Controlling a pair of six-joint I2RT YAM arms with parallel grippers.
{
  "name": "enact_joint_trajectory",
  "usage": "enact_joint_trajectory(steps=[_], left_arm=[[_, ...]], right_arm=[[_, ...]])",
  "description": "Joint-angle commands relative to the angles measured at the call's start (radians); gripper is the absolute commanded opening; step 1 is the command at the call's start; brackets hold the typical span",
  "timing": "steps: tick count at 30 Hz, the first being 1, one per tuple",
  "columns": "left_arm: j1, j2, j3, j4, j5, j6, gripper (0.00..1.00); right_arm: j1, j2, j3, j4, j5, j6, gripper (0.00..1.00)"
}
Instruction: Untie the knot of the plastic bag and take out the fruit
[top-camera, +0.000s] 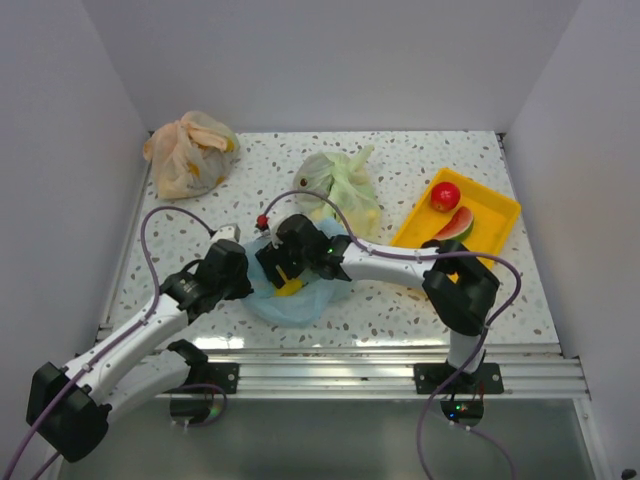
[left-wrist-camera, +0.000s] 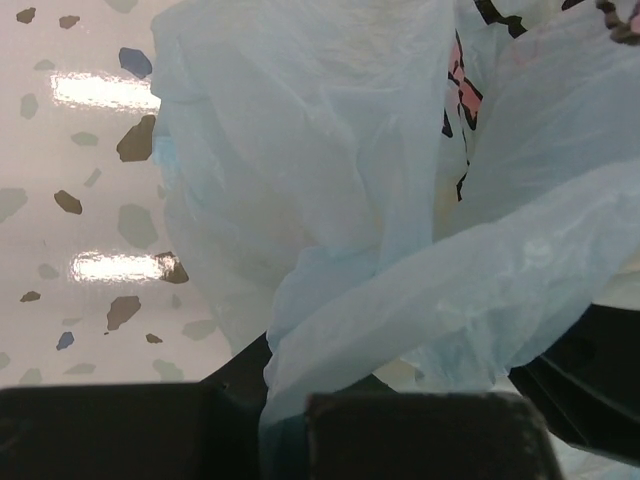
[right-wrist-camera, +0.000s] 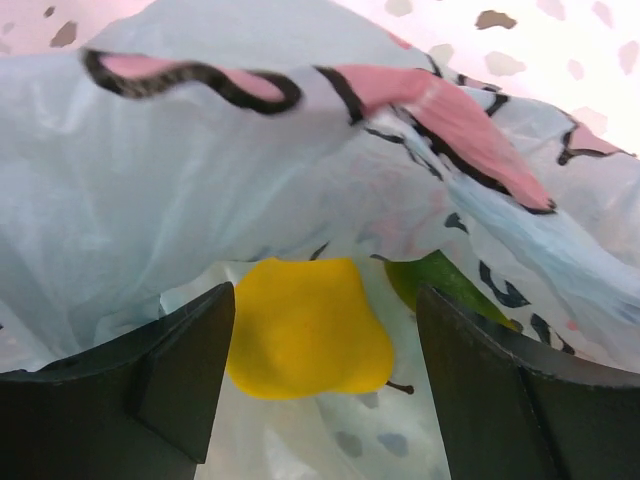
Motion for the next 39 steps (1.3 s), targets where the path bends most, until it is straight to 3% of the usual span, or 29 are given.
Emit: enact_joint_trajectory(steps=[1, 9, 13, 16, 19, 20, 22, 27, 36, 39], left_arm=[[0.001, 0.006, 0.023, 0.04, 0.002, 0.014, 0.0], [0.001, 0.004, 0.024, 0.038, 0.002, 0.013, 0.0], [0.003, -0.008, 0.021, 0.032, -0.009, 0.014, 0.0], [0.001, -0.01, 0.019, 0.033, -0.012, 0.013, 0.0], [0.001, -0.01, 0.021, 0.029, -0.018, 0.014, 0.0], [0.001, -0.01, 0.023, 0.024, -0.023, 0.014, 0.0], [0.001, -0.013, 0.024, 0.02, -0.032, 0.016, 0.0], [0.001, -0.016, 0.035, 0.0, -0.063, 0.019, 0.0], [0.001, -0.014, 0.052, -0.02, -0.09, 0.028, 0.0], [0.001, -0.013, 0.05, -0.019, -0.084, 0.028, 0.0]], right_arm=[[0.005, 0.001, -0.017, -0.003, -0.103, -0.04, 0.76], [0.019, 0.087, 0.027, -0.055, -0.191, -0.068, 0.87], [0.03, 0.101, 0.026, -0.075, -0.179, -0.077, 0.87], [0.03, 0.096, 0.017, -0.082, -0.156, -0.082, 0.81], [0.03, 0.052, -0.002, -0.07, -0.129, -0.083, 0.56], [0.028, 0.036, -0.011, -0.064, -0.12, -0.085, 0.44], [0.03, -0.008, -0.014, -0.07, -0.105, -0.091, 0.37], [0.03, -0.09, -0.028, -0.09, -0.041, -0.108, 0.3], [0.028, -0.269, -0.054, -0.087, -0.011, -0.099, 0.29], [0.027, -0.348, -0.043, -0.087, 0.062, -0.105, 0.29]])
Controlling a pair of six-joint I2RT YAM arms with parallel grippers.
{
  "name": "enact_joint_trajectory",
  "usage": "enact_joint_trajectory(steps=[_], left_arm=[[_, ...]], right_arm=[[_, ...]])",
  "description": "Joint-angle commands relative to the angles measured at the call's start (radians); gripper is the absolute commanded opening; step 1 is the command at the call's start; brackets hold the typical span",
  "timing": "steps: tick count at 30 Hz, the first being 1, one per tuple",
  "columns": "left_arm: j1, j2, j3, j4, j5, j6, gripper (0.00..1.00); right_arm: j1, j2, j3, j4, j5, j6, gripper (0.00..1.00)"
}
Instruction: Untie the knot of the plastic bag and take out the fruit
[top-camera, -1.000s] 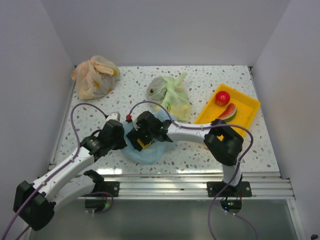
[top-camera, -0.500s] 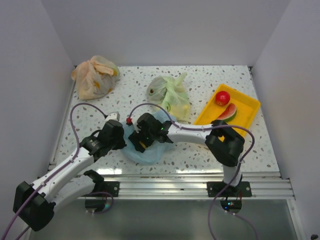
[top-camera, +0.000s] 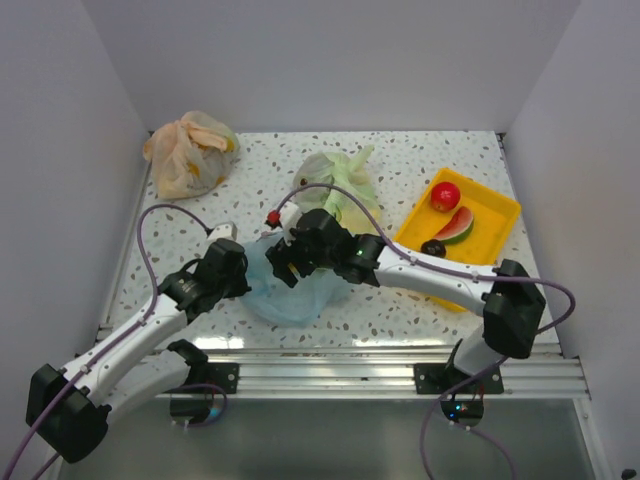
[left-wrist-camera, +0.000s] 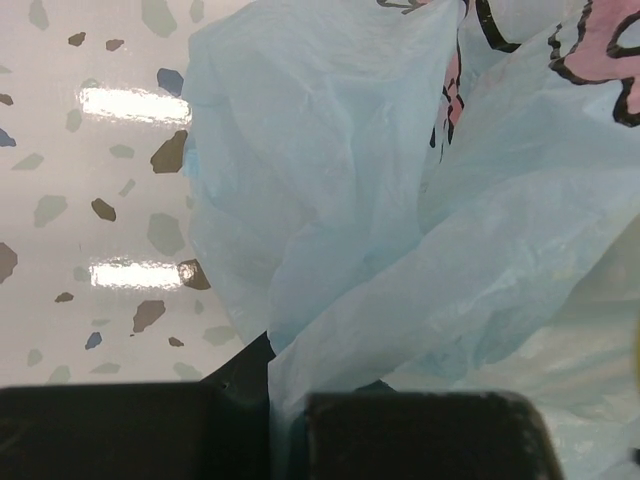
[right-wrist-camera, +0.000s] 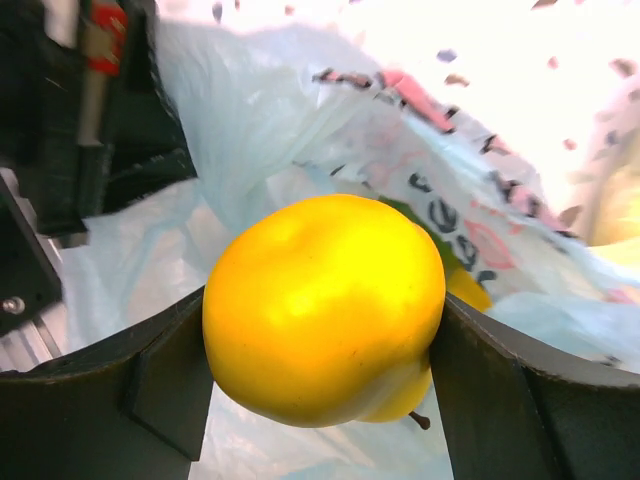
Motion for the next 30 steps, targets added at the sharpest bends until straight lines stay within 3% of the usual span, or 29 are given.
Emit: enact_joint_trajectory(steps=[1, 6, 13, 19, 25, 30], left_arm=[[0.001, -0.009, 0.037, -0.002, -0.024, 0.026, 0.0], [0.001, -0.01, 0.034, 0.0, -0.021, 0.027, 0.0], [0.001, -0.01, 0.033, 0.013, -0.01, 0.033, 0.0], [0.001, -0.007, 0.031, 0.016, -0.006, 0.036, 0.0], [0.001, -0.012, 0.031, 0.018, 0.004, 0.041, 0.0], [0.001, -0.018, 0.031, 0.016, 0.005, 0.046, 0.0]], right_arm=[[-0.004, -0.131, 0.01, 0.017, 0.106, -0.016, 0.28], [-0.059, -0.254, -0.006, 0.002, 0.304, -0.025, 0.3], [-0.342, -0.373, -0.09, -0.089, 0.498, 0.06, 0.32], [-0.592, -0.363, -0.211, -0.092, 0.481, 0.157, 0.38], [-0.774, -0.245, -0.271, -0.037, 0.417, 0.228, 0.43], [-0.872, -0.151, -0.254, 0.002, 0.378, 0.258, 0.54]])
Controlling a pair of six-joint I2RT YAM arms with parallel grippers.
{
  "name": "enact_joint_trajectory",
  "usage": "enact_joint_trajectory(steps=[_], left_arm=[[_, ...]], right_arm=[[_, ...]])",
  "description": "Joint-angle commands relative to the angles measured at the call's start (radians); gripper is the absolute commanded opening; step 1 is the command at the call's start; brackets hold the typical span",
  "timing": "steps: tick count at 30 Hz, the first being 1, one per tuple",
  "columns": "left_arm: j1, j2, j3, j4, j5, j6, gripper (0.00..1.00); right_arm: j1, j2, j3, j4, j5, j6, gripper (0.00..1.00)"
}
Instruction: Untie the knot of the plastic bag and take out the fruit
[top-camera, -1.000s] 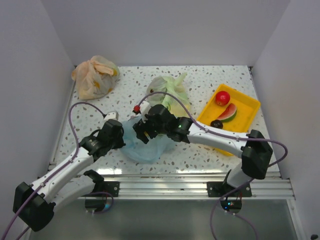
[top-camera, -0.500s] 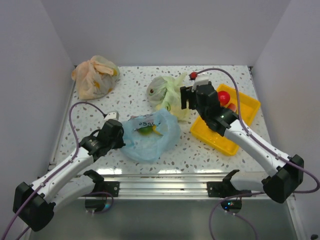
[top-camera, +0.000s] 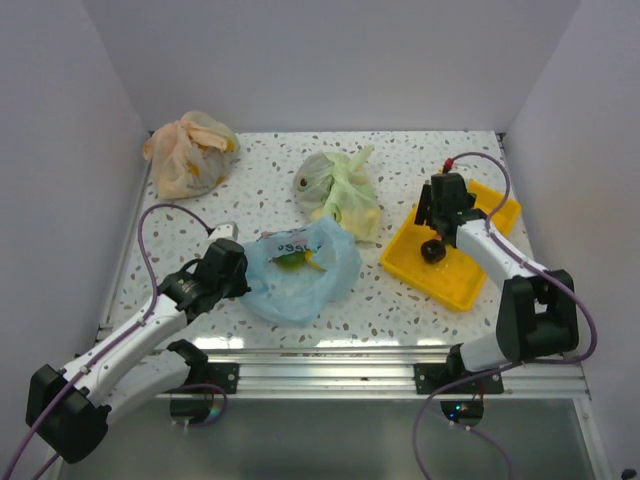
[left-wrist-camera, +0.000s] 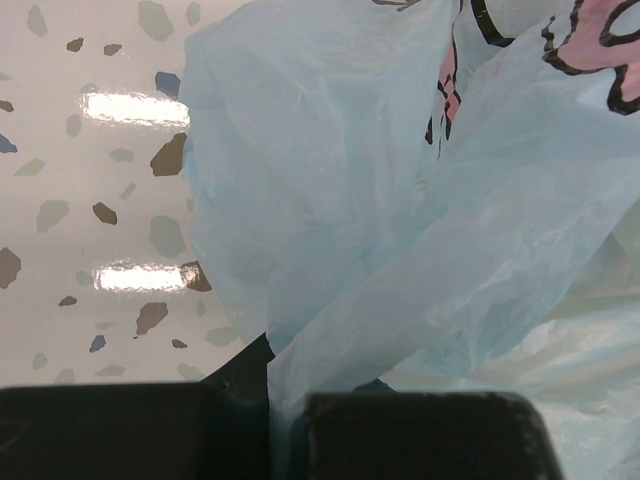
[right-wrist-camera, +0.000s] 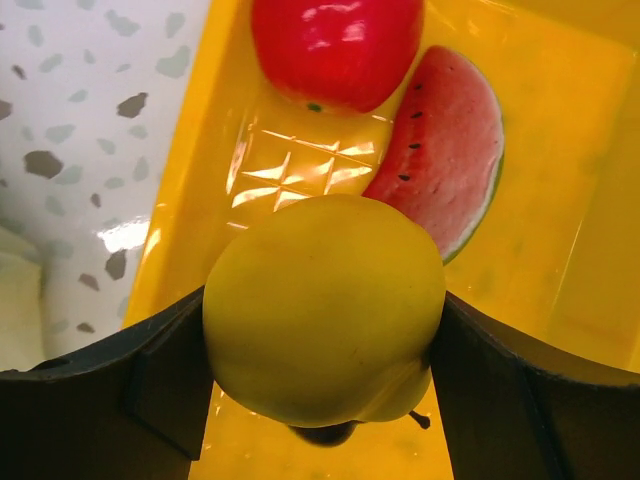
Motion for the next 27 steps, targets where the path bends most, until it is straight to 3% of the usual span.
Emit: enact_joint_trajectory(steps=[1, 4, 6, 11, 17, 27], left_arm=[[0.001, -0.017, 0.027, 0.015, 0.004, 0.021, 0.0], [0.001, -0.018, 0.027, 0.021, 0.009, 0.022, 0.0], [0.001, -0.018, 0.025, 0.023, 0.009, 0.024, 0.0], [0.001, -0.018, 0.027, 0.031, 0.014, 0.022, 0.0], [0.001, -0.012, 0.034, 0.034, 0.014, 0.019, 0.0], [0.001, 0.022, 0.094, 0.032, 0.014, 0.004, 0.0]], right_arm=[[-0.058, 0.045, 0.029, 0.055, -0.031, 0.064, 0.59], [-0.072, 0.094, 0.066, 0.026, -0.04, 0.061, 0.89], [-0.072, 0.106, 0.087, 0.008, -0.049, 0.058, 0.99], [-0.072, 0.05, 0.08, -0.011, -0.083, 0.041, 0.99], [-0.023, -0.087, 0.087, -0.02, -0.293, -0.036, 0.99], [0.418, -0.222, 0.166, 0.001, -0.434, -0.18, 0.97]])
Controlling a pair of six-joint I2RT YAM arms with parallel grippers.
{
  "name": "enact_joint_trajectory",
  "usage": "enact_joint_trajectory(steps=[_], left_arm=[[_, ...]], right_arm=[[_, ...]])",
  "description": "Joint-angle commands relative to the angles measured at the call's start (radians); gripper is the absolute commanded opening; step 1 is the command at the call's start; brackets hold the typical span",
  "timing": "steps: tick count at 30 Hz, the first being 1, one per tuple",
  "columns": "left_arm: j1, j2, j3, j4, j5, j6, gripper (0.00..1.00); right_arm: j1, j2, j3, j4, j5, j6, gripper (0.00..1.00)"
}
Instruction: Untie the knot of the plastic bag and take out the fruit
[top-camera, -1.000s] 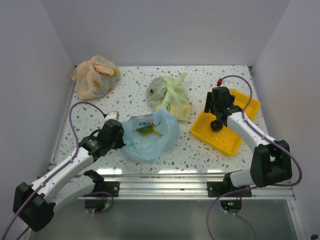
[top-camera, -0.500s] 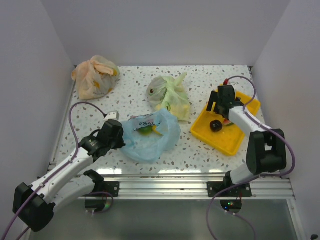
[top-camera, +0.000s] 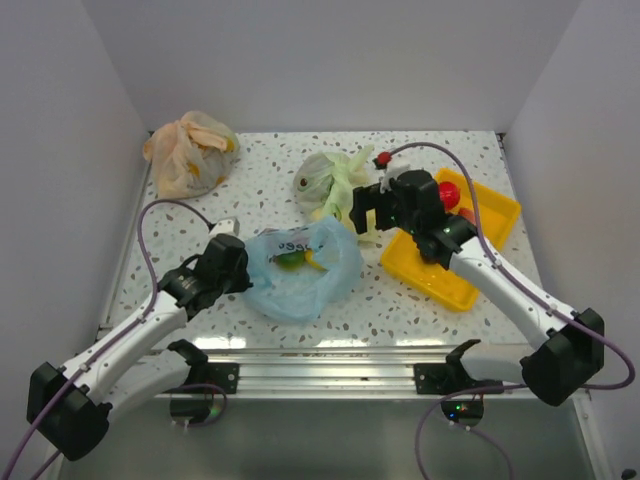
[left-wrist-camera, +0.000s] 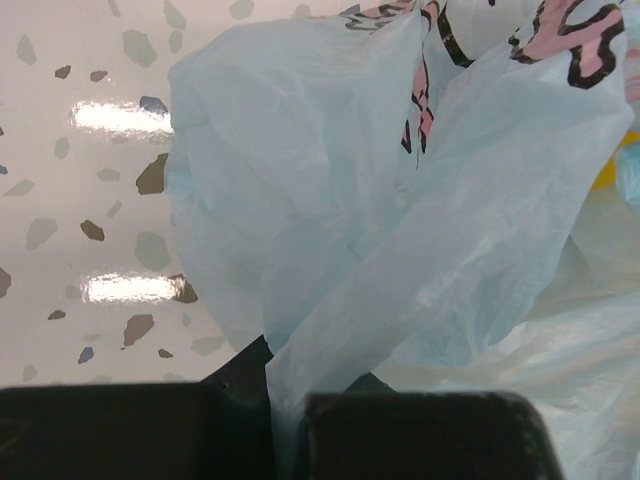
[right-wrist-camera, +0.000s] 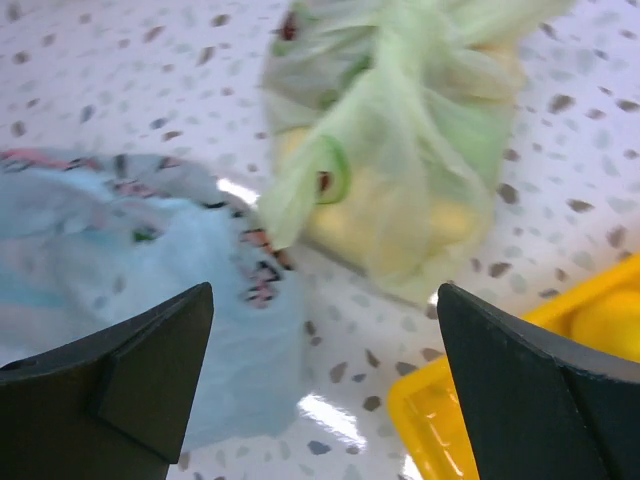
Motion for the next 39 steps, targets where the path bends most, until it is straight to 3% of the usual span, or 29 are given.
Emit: enact_joint_trajectory(steps=[1, 5, 12, 20, 39], left_arm=[[0.001, 0.006, 0.065, 0.033, 0.001, -0.001, 0.0], [0.001, 0.021, 0.087, 0.039, 0.004, -0.008, 0.0], [0.001, 0.032, 0.111, 0.056, 0.019, -0.018, 0.0], [0.001, 0.034, 0.102, 0.066, 0.033, -0.02, 0.0], [0.001, -0.003, 0.021, 0.102, 0.092, 0.02, 0.0]], right_arm=[[0.117, -0.033, 0.046, 0.042, -0.123, -0.066, 0.97], [0.272, 0.016, 0.073, 0.074, -0.163, -0.044, 0.91], [0.404, 0.177, 0.109, 0.142, -0.189, 0.005, 0.86], [0.413, 0.364, 0.093, 0.229, -0.117, 0.094, 0.84], [0.412, 0.661, 0.193, 0.361, 0.096, 0.063, 0.86]])
